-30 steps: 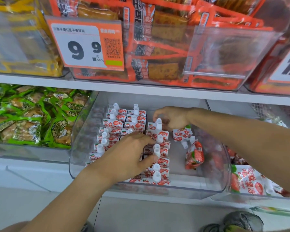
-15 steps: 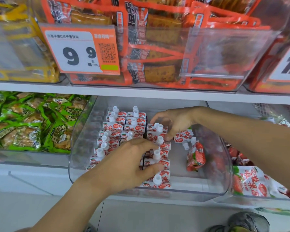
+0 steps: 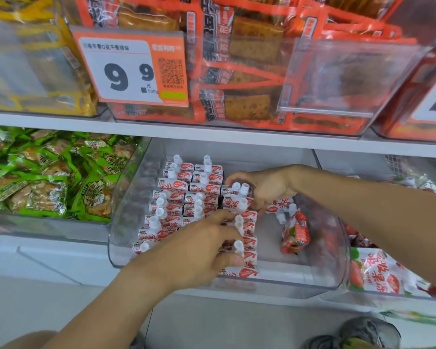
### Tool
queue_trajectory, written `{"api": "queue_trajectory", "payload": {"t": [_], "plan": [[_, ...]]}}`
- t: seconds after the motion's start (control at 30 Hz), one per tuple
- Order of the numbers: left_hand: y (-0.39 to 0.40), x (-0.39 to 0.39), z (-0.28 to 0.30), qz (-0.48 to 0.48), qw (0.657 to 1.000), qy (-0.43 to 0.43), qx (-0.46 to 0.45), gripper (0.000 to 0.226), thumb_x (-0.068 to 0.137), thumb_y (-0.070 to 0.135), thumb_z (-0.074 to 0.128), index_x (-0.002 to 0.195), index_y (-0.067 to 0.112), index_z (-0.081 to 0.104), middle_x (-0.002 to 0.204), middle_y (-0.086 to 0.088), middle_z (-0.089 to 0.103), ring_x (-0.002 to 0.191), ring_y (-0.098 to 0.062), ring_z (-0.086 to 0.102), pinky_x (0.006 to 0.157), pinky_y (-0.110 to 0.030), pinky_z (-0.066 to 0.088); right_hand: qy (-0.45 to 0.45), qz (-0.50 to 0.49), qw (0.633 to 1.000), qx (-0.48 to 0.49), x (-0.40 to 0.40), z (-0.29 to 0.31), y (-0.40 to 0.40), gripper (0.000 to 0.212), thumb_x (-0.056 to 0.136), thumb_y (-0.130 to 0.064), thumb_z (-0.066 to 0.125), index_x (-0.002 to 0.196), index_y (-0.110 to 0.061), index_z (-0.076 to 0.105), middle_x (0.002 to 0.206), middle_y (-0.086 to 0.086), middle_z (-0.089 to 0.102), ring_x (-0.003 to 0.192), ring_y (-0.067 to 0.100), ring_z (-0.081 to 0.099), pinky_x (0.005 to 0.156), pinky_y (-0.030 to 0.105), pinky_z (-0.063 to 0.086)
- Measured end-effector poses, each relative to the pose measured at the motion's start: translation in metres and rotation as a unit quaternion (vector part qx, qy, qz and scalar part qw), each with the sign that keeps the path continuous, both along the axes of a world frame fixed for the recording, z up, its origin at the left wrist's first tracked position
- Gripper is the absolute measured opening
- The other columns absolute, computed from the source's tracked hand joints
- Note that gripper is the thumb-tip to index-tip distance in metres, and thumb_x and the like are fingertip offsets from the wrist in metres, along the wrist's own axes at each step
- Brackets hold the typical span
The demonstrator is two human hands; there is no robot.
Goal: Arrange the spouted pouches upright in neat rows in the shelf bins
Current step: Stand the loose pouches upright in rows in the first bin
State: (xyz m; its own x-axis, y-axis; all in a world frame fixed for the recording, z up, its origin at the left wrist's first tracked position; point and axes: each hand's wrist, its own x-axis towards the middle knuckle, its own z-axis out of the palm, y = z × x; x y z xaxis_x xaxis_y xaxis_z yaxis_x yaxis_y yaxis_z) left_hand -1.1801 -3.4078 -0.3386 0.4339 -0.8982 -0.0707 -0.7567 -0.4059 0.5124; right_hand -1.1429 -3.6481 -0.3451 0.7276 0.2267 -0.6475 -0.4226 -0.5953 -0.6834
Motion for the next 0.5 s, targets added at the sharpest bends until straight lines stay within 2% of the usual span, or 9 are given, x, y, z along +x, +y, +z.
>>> {"api": "queue_trajectory", "payload": {"t": [0.07, 0.17, 0.2, 0.27, 0.37, 0.43, 0.5], "plan": [[-0.001, -0.001, -0.001, 0.001, 1.0, -0.006, -0.004, 0.026, 0.09, 0.047, 0.061, 0.104, 0.026, 0.064, 0.134, 0.016, 0.039, 0.114, -0.01, 0.053, 0.092, -0.031, 0.045, -0.001, 0.015, 1.0, -0.018, 0.002, -0.002, 0.0, 0.082, 0.083, 0.023, 0.052, 0.136, -0.038, 0.036, 0.13, 0.005, 0.047, 0.105, 0.022, 0.06, 0.065, 0.028, 0.058], [0.003, 0.001, 0.001, 0.018, 0.999, 0.013, -0.028, 0.036, 0.081, 0.055, 0.068, 0.107, 0.031, 0.065, 0.128, 0.02, 0.048, 0.114, 0.002, 0.051, 0.096, -0.022, 0.041, -0.01, 0.06, 0.997, -0.053, 0.001, 0.01, -0.015, 0.087, 0.084, 0.01, 0.065, 0.147, -0.04, 0.031, 0.148, -0.007, 0.035, 0.12, 0.02, 0.055, 0.084, 0.034, 0.058], [0.003, 0.003, 0.002, 0.031, 0.998, 0.015, -0.048, 0.041, 0.078, 0.058, 0.069, 0.109, 0.031, 0.065, 0.123, 0.02, 0.053, 0.112, 0.003, 0.052, 0.096, -0.019, 0.041, -0.039, 0.084, 0.991, -0.1, 0.001, 0.017, -0.022, 0.087, 0.082, 0.005, 0.071, 0.147, -0.039, 0.033, 0.149, -0.012, 0.033, 0.121, 0.019, 0.054, 0.089, 0.037, 0.057], [0.0, 0.008, 0.007, 0.064, 0.993, -0.008, -0.101, 0.047, 0.08, 0.062, 0.065, 0.116, 0.031, 0.062, 0.116, 0.017, 0.059, 0.107, 0.003, 0.054, 0.093, -0.019, 0.044, -0.11, 0.103, 0.97, -0.192, 0.001, 0.027, -0.035, 0.081, 0.075, -0.004, 0.08, 0.141, -0.035, 0.044, 0.143, -0.012, 0.045, 0.114, 0.018, 0.059, 0.093, 0.043, 0.055], [-0.024, 0.027, 0.011, 0.106, 0.982, -0.066, -0.143, 0.047, 0.089, 0.05, 0.059, 0.129, 0.025, 0.054, 0.126, 0.008, 0.056, 0.116, -0.006, 0.051, 0.096, -0.02, 0.04, -0.138, 0.141, 0.928, -0.317, 0.003, 0.031, -0.042, 0.076, 0.068, -0.011, 0.087, 0.133, -0.03, 0.054, 0.135, -0.006, 0.056, 0.12, 0.019, 0.055, 0.1, 0.038, 0.049], [-0.043, 0.041, 0.007, 0.094, 0.988, -0.067, -0.106, 0.059, 0.09, 0.048, 0.059, 0.14, 0.022, 0.044, 0.141, 0.001, 0.048, 0.131, -0.014, 0.043, 0.108, -0.027, 0.035, -0.108, 0.188, 0.891, -0.399, 0.006, 0.026, -0.04, 0.084, 0.066, -0.014, 0.088, 0.139, -0.029, 0.05, 0.141, -0.004, 0.052, 0.127, 0.019, 0.051, 0.102, 0.036, 0.046], [-0.058, 0.053, -0.003, 0.073, 0.995, -0.041, -0.049, 0.063, 0.088, 0.052, 0.058, 0.142, 0.024, 0.041, 0.144, -0.003, 0.047, 0.132, -0.02, 0.044, 0.109, -0.037, 0.038, -0.092, 0.218, 0.872, -0.429, 0.009, 0.018, -0.039, 0.092, 0.062, -0.018, 0.091, 0.142, -0.027, 0.047, 0.142, -0.003, 0.051, 0.125, 0.021, 0.052, 0.101, 0.036, 0.047]]}}
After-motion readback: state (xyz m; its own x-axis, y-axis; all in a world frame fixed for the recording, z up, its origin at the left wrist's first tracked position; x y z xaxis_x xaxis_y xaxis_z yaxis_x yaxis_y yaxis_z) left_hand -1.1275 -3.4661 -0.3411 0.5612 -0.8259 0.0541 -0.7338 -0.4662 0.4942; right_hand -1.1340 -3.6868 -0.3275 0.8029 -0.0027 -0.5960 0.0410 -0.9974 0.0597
